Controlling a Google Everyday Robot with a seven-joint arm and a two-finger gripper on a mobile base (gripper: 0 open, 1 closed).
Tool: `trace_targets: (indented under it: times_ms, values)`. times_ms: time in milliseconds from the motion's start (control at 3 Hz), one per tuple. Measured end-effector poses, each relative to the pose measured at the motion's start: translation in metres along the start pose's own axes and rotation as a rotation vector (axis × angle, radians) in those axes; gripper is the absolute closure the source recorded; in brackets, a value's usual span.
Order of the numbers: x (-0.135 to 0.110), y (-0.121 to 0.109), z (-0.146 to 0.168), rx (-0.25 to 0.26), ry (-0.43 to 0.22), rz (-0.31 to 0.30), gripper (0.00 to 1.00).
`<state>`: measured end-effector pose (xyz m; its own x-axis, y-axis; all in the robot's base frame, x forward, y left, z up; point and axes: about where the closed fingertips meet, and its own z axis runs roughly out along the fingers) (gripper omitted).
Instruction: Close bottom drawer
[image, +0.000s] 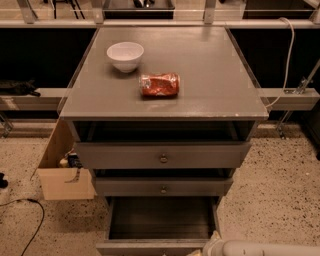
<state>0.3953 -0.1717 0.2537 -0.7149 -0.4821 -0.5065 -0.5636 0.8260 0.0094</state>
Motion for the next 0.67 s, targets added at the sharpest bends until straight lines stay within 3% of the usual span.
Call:
trace_targets:
  times_ms: [333, 667]
  values:
    - [0.033, -0.025, 0.021, -0.048, -0.042, 0.008, 0.00]
    - [0.040, -0.045, 0.025, -0.058, -0.091, 0.071, 0.00]
